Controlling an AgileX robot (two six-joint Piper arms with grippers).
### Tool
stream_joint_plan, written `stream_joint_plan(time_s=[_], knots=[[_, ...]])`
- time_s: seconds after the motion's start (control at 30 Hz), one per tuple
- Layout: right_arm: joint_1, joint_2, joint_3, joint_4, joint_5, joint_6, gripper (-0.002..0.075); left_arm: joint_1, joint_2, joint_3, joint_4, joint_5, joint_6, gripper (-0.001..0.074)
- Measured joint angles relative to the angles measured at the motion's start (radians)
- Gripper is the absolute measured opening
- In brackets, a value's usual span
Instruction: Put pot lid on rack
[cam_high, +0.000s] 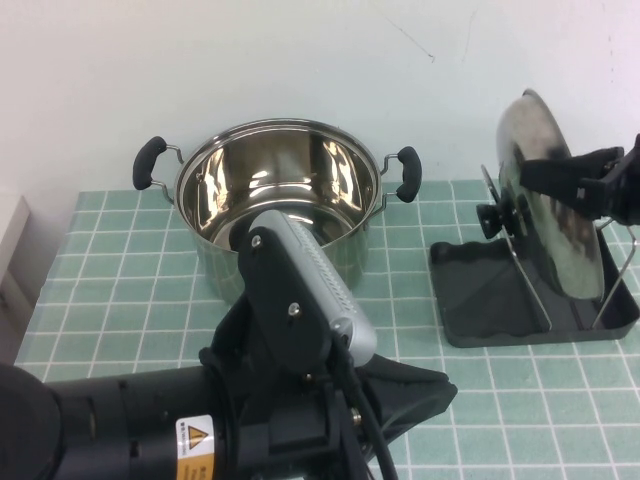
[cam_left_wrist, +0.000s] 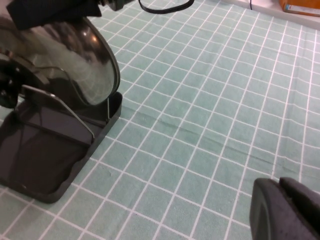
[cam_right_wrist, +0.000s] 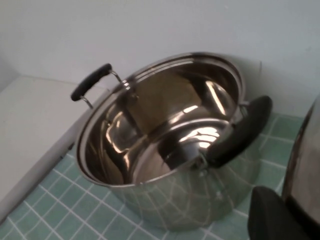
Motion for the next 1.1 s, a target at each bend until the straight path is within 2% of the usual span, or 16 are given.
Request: stream_joint_plan(time_s=[0.13, 0.2, 0.27, 0.43, 0.5, 0.63, 0.73, 0.8, 0.87, 0.97, 1.0, 1.03, 1.1], knots=[[-0.004, 0.023, -0.004, 0.005, -0.002, 0.0, 0.0044, 0.0, 0.0, 0.002, 0.0, 0.0, 0.008, -0.0001], [-0.012, 0.025, -0.007, 0.005, -0.002, 0.002, 0.0076, 0.0, 0.0, 0.002, 0.0, 0.0, 0.011, -0.0001], [-0.022, 0.025, -0.007, 0.005, 0.0, 0.015, 0.016, 0.0, 0.0, 0.002, 0.0, 0.0, 0.01, -0.0001], [-0.088, 0.03, -0.007, -0.005, 0.035, 0.045, 0.0497, 0.0, 0.0, 0.002, 0.0, 0.0, 0.01, -0.0001], [-0.127, 0.03, -0.007, -0.005, 0.076, 0.047, 0.0582, 0.0, 0.0, 0.002, 0.0, 0.007, 0.021, -0.0001], [-0.203, 0.018, -0.007, -0.005, 0.193, 0.05, 0.063, 0.0, 0.0, 0.011, 0.0, 0.076, 0.061, -0.0001], [-0.25, -0.012, -0.011, -0.005, 0.309, 0.054, 0.0614, 0.0, 0.0, 0.016, 0.0, 0.181, 0.074, -0.0001], [-0.262, -0.037, -0.024, -0.005, 0.362, 0.075, 0.0559, 0.0, 0.0, 0.016, -0.002, 0.277, 0.075, -0.0001], [-0.266, -0.067, -0.05, -0.005, 0.389, 0.104, 0.0446, 0.0, 0.0, 0.016, -0.009, 0.403, 0.087, -0.0001], [-0.266, -0.122, -0.115, -0.051, 0.403, 0.161, 0.0198, 0.0, 0.0, 0.016, -0.086, 0.573, 0.166, -0.0001], [-0.266, -0.141, -0.137, -0.082, 0.406, 0.178, 0.014, 0.0, 0.0, 0.016, -0.13, 0.625, 0.208, -0.0001], [-0.266, -0.165, -0.167, -0.131, 0.411, 0.196, 0.0092, 0.0, 0.0, 0.016, -0.195, 0.672, 0.27, -0.0001], [-0.256, -0.21, -0.226, -0.252, 0.421, 0.232, 0.0045, 0.0, 0.0, 0.016, -0.342, 0.75, 0.407, -0.0001]])
